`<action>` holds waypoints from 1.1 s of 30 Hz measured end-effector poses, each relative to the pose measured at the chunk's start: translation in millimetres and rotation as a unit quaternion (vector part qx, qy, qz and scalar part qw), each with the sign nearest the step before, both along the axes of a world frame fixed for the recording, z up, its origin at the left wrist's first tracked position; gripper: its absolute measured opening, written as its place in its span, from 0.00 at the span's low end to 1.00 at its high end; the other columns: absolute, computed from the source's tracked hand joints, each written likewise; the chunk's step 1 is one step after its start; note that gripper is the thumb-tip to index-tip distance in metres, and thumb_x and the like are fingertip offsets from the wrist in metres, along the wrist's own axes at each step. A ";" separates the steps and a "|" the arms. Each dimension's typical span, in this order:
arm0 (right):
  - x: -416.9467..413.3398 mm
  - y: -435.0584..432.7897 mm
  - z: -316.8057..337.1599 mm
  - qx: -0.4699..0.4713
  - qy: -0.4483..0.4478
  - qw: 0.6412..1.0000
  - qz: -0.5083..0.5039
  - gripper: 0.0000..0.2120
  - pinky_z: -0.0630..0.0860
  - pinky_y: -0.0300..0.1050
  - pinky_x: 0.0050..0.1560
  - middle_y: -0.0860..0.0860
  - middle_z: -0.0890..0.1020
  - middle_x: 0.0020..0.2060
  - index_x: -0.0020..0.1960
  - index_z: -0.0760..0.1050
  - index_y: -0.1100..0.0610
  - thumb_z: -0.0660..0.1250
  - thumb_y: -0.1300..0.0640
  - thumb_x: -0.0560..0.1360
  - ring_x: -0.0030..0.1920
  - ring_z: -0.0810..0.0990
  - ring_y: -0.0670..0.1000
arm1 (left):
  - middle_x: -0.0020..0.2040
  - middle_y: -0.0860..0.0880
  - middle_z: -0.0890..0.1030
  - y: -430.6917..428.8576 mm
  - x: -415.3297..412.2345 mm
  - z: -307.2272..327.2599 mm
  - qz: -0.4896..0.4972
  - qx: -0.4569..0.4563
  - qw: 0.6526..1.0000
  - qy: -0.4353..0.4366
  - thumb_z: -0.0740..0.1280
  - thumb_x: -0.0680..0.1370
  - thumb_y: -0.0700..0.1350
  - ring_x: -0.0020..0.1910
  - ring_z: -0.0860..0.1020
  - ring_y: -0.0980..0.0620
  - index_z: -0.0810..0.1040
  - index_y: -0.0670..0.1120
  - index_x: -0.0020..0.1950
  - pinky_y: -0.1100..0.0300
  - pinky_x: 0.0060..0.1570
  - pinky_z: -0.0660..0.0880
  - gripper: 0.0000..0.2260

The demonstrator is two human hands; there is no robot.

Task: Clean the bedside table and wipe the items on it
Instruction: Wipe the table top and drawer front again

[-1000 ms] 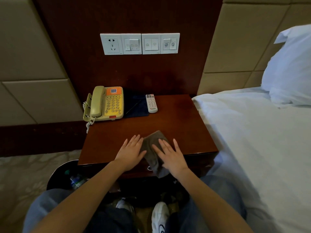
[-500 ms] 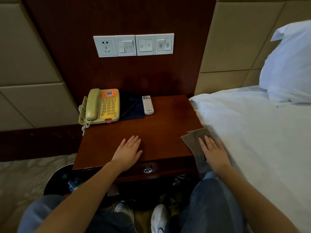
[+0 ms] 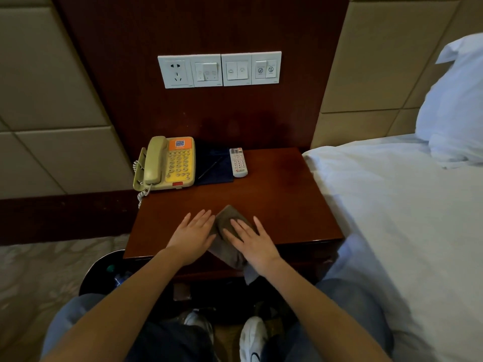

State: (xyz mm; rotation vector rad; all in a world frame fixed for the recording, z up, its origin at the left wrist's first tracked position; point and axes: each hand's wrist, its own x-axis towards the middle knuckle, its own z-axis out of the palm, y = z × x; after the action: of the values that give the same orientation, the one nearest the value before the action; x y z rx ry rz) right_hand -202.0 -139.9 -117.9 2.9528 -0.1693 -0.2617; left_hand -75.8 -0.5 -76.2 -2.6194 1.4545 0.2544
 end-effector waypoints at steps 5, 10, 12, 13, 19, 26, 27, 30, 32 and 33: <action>-32.6 -48.3 0.5 -0.003 0.016 1.000 -0.001 0.46 0.36 0.60 0.73 0.53 0.38 0.77 0.77 0.34 0.50 0.66 0.50 0.76 0.77 0.38 0.53 | 0.79 0.50 0.46 -7.5 -3.3 4.3 -0.004 -0.011 1.000 -0.004 0.48 0.83 0.54 0.77 0.43 0.53 0.47 0.47 0.79 0.51 0.75 0.42 0.26; -74.5 -104.7 3.4 0.026 0.015 0.988 -0.153 0.50 0.38 0.57 0.74 0.52 0.37 0.77 0.77 0.33 0.52 0.66 0.39 0.73 0.77 0.39 0.52 | 0.79 0.49 0.48 -29.4 -7.0 4.7 -0.014 -0.011 1.000 -0.017 0.48 0.83 0.54 0.77 0.44 0.53 0.48 0.46 0.79 0.51 0.75 0.43 0.26; -89.2 -123.0 6.6 0.041 0.027 0.979 -0.200 0.50 0.40 0.55 0.75 0.52 0.37 0.77 0.77 0.33 0.54 0.66 0.39 0.74 0.77 0.40 0.52 | 0.79 0.49 0.47 -39.7 -10.2 5.6 -0.020 -0.016 1.000 -0.014 0.48 0.83 0.54 0.77 0.44 0.53 0.48 0.46 0.78 0.51 0.75 0.43 0.26; -94.3 -128.9 7.7 0.053 0.029 0.976 -0.211 0.51 0.42 0.53 0.76 0.52 0.37 0.77 0.77 0.33 0.54 0.66 0.39 0.73 0.77 0.40 0.53 | 0.79 0.49 0.47 -44.6 -12.9 5.8 -0.029 -0.015 0.999 -0.016 0.48 0.83 0.54 0.77 0.44 0.53 0.48 0.46 0.78 0.51 0.75 0.42 0.26; -97.4 -154.5 11.1 0.141 0.034 0.967 -0.210 0.59 0.45 0.54 0.76 0.53 0.36 0.77 0.77 0.33 0.57 0.68 0.32 0.67 0.77 0.39 0.53 | 0.79 0.48 0.47 -63.0 -22.2 5.5 -0.070 0.004 0.996 -0.050 0.47 0.83 0.54 0.77 0.43 0.52 0.49 0.45 0.78 0.52 0.75 0.42 0.26; -100.1 -165.0 23.1 0.171 0.091 0.942 -0.273 0.59 0.42 0.59 0.74 0.59 0.36 0.76 0.76 0.31 0.57 0.67 0.31 0.67 0.77 0.38 0.58 | 0.79 0.48 0.47 -69.7 -21.2 5.2 -0.093 -0.004 0.994 -0.065 0.47 0.83 0.54 0.77 0.43 0.53 0.50 0.46 0.78 0.53 0.75 0.41 0.25; -101.8 -163.4 25.0 0.190 0.079 0.937 -0.284 0.57 0.42 0.59 0.74 0.59 0.36 0.76 0.77 0.31 0.55 0.67 0.32 0.69 0.77 0.38 0.58 | 0.79 0.49 0.47 -71.0 -20.8 4.9 -0.095 -0.010 0.993 -0.065 0.47 0.83 0.54 0.77 0.43 0.53 0.50 0.46 0.78 0.53 0.75 0.41 0.25; -101.9 -155.5 20.8 0.237 -0.055 0.927 -0.284 0.42 0.42 0.57 0.74 0.55 0.44 0.78 0.78 0.40 0.54 0.58 0.37 0.77 0.77 0.43 0.55 | 0.79 0.49 0.49 -77.8 -23.0 2.7 -0.092 -0.034 0.994 -0.055 0.47 0.84 0.52 0.77 0.44 0.53 0.51 0.46 0.78 0.54 0.75 0.41 0.24; -98.9 -149.1 13.5 0.250 -0.087 0.918 -0.295 0.35 0.42 0.53 0.75 0.54 0.46 0.78 0.78 0.44 0.57 0.51 0.40 0.81 0.77 0.44 0.54 | 0.79 0.49 0.49 -86.1 -27.6 0.3 -0.102 -0.043 0.993 -0.046 0.48 0.84 0.52 0.77 0.44 0.53 0.52 0.46 0.78 0.54 0.74 0.41 0.24; -96.8 -146.0 7.5 0.234 -0.086 0.920 -0.302 0.33 0.42 0.52 0.76 0.55 0.46 0.78 0.78 0.44 0.59 0.47 0.41 0.82 0.78 0.44 0.54 | 0.79 0.49 0.49 -90.6 -30.5 -1.3 -0.114 -0.044 0.992 -0.044 0.48 0.84 0.52 0.77 0.44 0.53 0.52 0.46 0.78 0.54 0.74 0.40 0.24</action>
State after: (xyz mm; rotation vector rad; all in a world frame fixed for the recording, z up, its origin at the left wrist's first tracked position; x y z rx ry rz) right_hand -298.8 -285.9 -110.4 3.2948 -1.2084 -0.1242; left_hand -106.2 -91.1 -77.5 -2.4640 1.7521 0.0498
